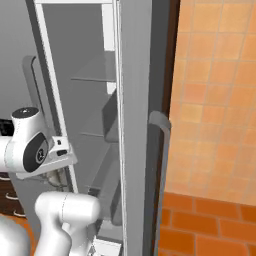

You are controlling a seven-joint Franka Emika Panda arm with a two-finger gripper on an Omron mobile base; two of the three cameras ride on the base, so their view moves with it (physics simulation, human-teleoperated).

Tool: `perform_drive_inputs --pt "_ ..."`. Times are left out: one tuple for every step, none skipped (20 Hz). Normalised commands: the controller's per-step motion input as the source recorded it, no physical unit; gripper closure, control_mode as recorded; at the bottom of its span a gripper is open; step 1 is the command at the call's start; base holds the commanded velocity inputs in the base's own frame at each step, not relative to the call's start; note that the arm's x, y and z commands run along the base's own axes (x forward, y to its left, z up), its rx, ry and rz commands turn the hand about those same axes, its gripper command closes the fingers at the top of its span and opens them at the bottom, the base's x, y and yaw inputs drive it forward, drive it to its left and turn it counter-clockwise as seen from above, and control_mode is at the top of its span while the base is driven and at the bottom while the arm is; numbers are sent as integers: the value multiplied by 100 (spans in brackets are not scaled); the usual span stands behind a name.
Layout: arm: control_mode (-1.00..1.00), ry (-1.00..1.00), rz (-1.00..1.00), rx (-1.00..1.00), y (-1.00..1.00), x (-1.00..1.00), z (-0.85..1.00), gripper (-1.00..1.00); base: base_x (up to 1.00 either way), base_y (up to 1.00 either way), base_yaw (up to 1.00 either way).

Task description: Place one lime and one fish in each tupperware on the nearby counter, to pack two identical lunches.

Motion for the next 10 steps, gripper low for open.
perform_drive_inputs --pt "100 0 0 0 0 0 0 100 -51 92 0" --pt "100 0 0 0 0 0 0 100 -48 95 0" --pt "100 0 0 0 0 0 0 100 -48 100 0" --pt "100 0 0 0 0 0 0 100 -47 100 0" --pt "100 0 0 0 0 0 0 100 -39 100 -1" --pt "100 0 0 0 0 0 0 100 -24 100 -4" --pt "100 0 0 0 0 0 0 100 -9 100 -5" --pt "100 0 0 0 0 0 0 100 0 100 -6" --pt "100 0 0 0 0 0 0 100 0 100 -8" --pt "100 0 0 0 0 0 0 100 0 100 -11"
